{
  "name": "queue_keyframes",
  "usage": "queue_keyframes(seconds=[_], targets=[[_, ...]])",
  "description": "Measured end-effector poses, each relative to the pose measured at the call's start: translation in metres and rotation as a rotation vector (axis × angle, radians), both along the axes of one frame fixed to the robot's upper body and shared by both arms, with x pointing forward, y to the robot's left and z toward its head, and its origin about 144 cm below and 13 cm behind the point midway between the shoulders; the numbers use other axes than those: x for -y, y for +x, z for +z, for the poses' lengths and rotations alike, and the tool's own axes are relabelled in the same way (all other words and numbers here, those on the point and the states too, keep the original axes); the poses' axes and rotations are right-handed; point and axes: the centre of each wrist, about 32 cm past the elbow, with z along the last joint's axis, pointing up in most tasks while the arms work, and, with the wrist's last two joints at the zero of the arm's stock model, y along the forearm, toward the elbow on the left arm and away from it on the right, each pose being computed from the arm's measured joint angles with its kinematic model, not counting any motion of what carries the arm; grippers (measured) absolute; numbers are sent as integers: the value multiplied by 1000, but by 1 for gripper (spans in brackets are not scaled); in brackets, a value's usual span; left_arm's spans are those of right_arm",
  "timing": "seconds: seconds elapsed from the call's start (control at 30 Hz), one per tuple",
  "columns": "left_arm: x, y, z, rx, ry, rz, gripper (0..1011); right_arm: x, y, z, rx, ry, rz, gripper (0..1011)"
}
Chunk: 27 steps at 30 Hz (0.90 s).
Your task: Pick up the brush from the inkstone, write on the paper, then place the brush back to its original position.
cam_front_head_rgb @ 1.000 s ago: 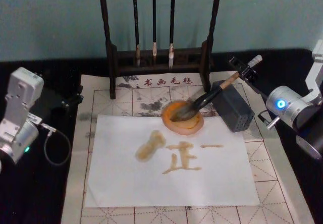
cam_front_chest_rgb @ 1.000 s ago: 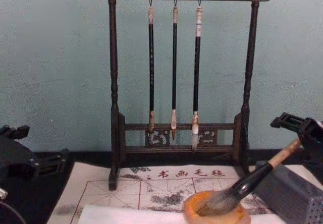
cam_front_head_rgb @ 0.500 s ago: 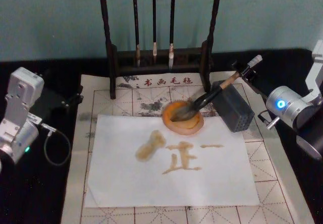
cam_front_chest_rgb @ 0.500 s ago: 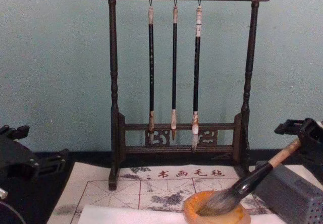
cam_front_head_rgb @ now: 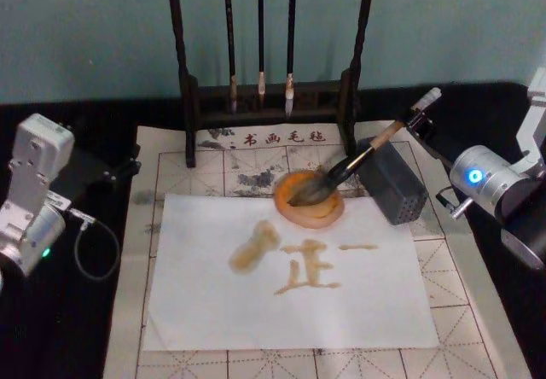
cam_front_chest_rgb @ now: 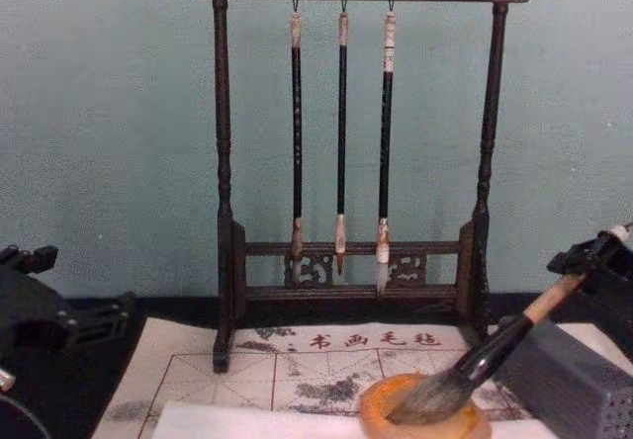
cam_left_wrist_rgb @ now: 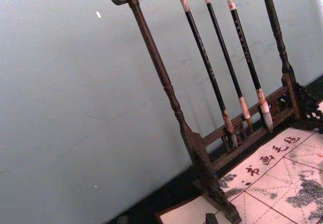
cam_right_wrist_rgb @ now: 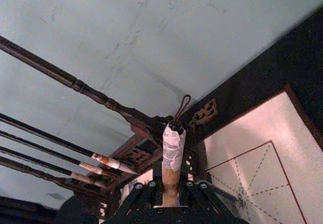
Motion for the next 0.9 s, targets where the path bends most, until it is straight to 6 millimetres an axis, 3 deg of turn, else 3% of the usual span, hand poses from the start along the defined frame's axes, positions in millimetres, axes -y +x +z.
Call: queue_keyframes(seconds=[0.9], targets=[[0,0,0,0,0,0,1001,6,9,10,94,-26,22,181]])
